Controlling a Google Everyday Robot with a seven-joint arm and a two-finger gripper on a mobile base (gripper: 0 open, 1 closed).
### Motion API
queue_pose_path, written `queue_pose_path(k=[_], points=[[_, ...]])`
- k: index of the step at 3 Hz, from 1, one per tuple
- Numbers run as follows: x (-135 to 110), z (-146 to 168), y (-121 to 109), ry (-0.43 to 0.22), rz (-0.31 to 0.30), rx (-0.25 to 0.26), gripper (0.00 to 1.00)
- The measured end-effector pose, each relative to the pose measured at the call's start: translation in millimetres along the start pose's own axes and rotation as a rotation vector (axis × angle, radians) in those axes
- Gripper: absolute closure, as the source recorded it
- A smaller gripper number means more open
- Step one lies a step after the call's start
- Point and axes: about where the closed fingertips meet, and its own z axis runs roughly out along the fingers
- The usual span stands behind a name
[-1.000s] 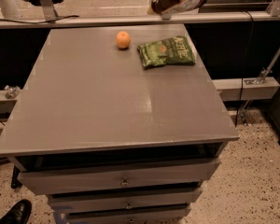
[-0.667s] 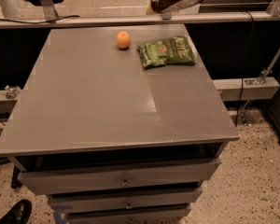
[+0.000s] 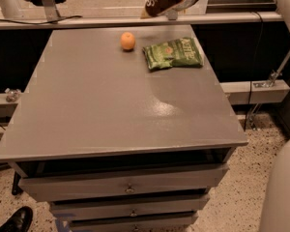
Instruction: Move brown chip bag near orange
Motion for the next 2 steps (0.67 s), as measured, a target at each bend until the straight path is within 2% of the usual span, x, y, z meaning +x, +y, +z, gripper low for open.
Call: queue_pose_path(k=[2], points=[[8, 47, 32, -0.027, 0.015, -0.006, 1.0]])
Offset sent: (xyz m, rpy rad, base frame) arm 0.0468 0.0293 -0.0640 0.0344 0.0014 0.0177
